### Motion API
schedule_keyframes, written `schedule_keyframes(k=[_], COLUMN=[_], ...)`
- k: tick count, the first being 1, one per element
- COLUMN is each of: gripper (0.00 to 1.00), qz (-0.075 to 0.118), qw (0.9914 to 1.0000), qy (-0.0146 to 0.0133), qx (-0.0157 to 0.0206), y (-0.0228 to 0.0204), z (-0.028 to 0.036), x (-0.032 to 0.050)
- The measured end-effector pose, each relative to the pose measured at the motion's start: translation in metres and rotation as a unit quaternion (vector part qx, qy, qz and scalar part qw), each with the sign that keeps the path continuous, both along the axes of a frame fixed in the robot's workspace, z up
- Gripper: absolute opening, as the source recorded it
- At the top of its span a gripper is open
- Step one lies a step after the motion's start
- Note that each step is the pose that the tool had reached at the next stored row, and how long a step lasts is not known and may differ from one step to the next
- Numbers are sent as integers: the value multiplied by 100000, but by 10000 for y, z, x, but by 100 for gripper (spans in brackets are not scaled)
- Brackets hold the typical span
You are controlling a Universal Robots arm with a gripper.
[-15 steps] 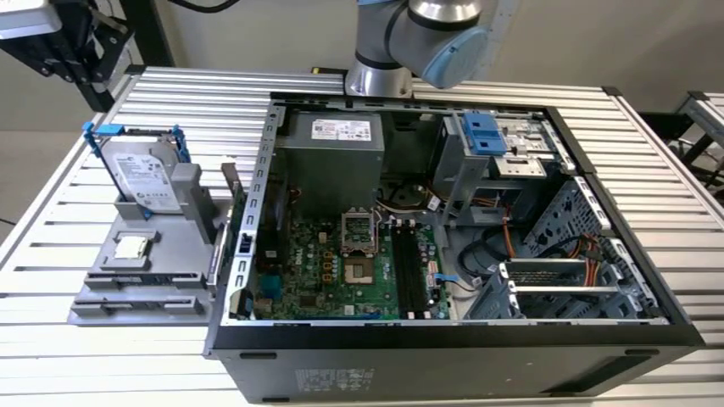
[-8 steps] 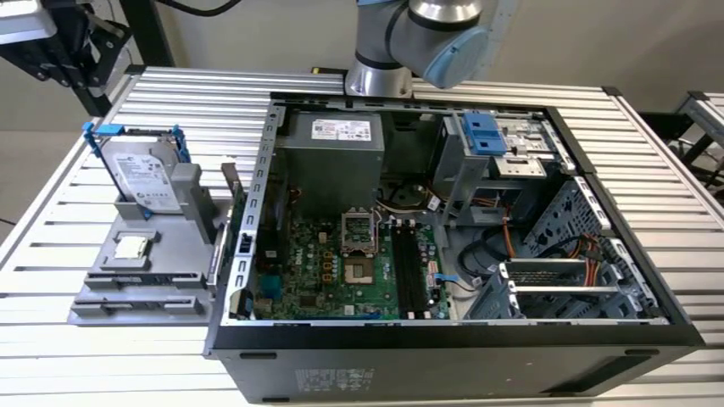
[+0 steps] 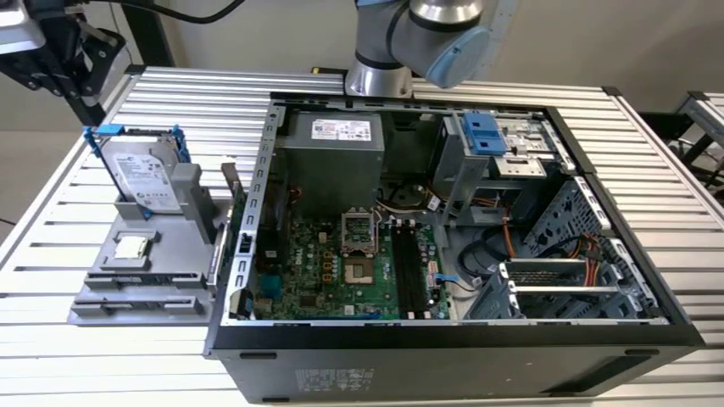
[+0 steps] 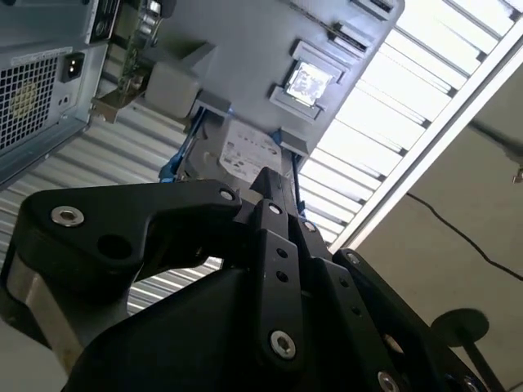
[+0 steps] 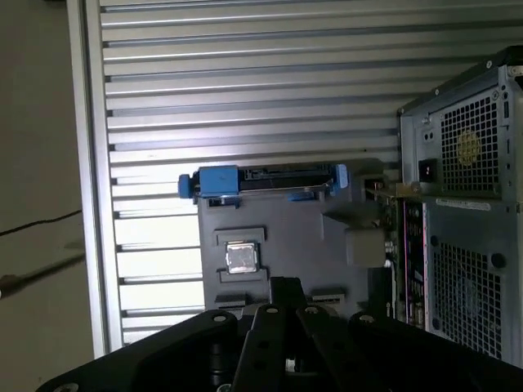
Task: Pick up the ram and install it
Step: 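Reach for the ram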
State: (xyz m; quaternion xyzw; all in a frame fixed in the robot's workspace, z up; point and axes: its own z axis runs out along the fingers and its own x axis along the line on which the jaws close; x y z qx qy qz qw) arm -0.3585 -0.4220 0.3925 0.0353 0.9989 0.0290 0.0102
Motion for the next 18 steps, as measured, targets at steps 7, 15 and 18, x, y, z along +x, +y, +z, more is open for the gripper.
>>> schedule_keyframes(k=[7,15,18], gripper=[0,0,0], qz=[0,2,1], qw=[100000,100000,100000], qy=[-1,-4,-2], qx=[-2,1,2], y=[-123,-274,-334], z=[0,0,0], x=[0,0,0])
